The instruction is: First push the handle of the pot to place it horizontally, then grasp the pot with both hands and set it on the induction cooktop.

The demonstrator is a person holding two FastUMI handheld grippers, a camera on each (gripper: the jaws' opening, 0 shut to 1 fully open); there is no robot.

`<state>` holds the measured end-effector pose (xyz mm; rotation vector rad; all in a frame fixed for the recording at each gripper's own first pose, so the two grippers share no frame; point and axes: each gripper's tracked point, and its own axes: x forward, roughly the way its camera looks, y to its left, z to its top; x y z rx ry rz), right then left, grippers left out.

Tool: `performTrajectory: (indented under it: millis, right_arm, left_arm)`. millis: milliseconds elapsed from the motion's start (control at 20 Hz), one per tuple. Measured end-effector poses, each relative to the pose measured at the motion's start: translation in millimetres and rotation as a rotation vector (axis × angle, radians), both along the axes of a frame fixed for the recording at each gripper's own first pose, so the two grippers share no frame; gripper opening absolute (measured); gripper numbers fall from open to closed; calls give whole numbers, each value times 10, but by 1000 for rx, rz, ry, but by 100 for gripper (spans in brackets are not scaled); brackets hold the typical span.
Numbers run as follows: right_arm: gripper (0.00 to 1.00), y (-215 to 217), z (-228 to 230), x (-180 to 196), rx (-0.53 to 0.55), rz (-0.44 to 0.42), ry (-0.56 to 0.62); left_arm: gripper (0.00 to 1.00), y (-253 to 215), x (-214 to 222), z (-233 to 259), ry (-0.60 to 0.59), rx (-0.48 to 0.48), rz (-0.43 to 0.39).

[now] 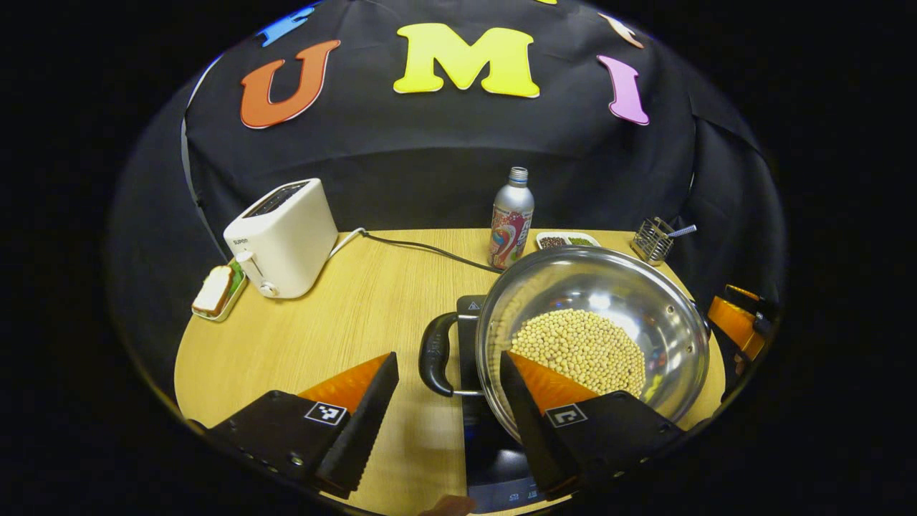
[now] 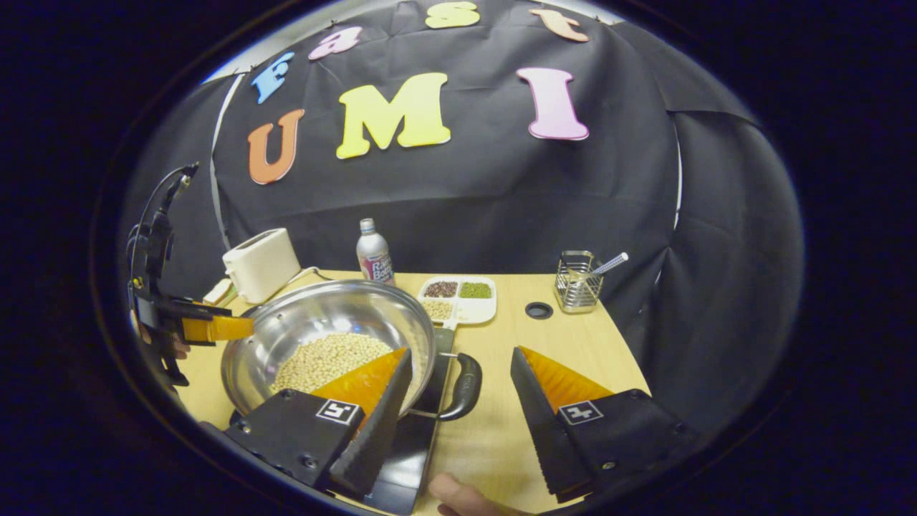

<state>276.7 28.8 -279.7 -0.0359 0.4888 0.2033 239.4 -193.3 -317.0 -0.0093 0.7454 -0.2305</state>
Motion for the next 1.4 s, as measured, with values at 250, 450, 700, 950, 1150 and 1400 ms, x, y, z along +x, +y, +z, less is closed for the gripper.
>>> performTrajectory:
  millis: [250, 450, 700, 950, 1150, 1400]
  right_arm:
    - [87, -29, 298, -443, 25, -23, -78]
    - [87, -15, 531, -896, 29, -16, -150]
    - [87, 12, 869, -1543, 69, -29, -250]
    - [96, -34, 1338, -2054, 55, -64, -337]
    - [96, -110, 1794, -2427, 47, -115, -399]
    - [96, -164, 2114, -2904, 18, -149, -465]
  left_arm:
    - [90, -6, -376, 396, -113, 2, 20]
    - [91, 33, -743, 816, -251, -17, 45]
    - [92, 97, -1349, 1219, -398, 53, 68]
    - [96, 196, -1875, 1793, -504, 83, 93]
    - [96, 338, -2262, 2268, -593, 26, 137]
    - [96, 668, -2693, 2640, -667, -17, 207]
